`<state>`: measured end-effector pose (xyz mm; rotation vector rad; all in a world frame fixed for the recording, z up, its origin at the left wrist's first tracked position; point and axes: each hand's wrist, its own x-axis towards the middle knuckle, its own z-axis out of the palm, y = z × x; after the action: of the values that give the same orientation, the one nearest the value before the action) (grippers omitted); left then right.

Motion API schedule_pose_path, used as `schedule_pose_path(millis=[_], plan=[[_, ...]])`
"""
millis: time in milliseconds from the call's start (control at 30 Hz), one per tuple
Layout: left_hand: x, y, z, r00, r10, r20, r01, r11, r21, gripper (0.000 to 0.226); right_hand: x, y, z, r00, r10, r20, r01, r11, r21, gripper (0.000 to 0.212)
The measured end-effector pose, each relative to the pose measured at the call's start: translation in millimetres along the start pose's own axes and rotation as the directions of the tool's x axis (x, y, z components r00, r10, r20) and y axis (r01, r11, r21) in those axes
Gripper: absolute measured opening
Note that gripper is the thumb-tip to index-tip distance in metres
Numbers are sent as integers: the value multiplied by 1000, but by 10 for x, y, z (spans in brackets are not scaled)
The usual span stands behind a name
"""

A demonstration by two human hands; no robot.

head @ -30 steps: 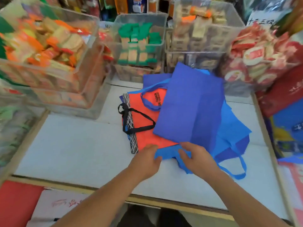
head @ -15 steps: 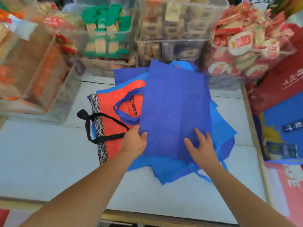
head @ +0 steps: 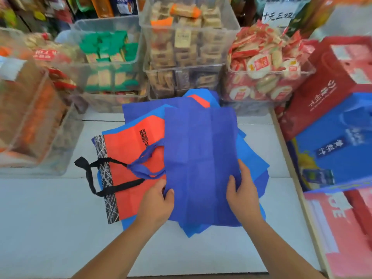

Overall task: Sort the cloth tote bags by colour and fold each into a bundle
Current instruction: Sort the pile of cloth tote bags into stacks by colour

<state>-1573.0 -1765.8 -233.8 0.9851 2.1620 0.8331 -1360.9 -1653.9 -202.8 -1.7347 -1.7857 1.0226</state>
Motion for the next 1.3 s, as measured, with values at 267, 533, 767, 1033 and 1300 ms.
schedule_pose_path(millis=[267, 533, 767, 1033, 1300], plan=[[296, 980, 754, 988, 105, 112, -99, 993, -58, 28, 545, 409, -1116, 939, -182, -292, 86, 946, -313, 66], [-120, 967, 1224, 958, -13, 285, 42, 995, -95, 35, 389, 962, -336, 949, 237, 209, -105, 860, -498, 64], [-102, 284, 1073, 963, 72, 259, -210, 803, 557, 67, 466, 1094, 140, 910, 283, 302, -94, 852, -514, 65], [242, -142, 1464, 931, -58, 359, -225, 683, 695, 82, 478, 1199, 370, 912, 224, 342, 19, 812, -583, 63], [340, -776, 675, 953, -117, 280, -157, 600, 784, 75, 241, 799, 912, 860, 154, 487, 193, 785, -589, 68]])
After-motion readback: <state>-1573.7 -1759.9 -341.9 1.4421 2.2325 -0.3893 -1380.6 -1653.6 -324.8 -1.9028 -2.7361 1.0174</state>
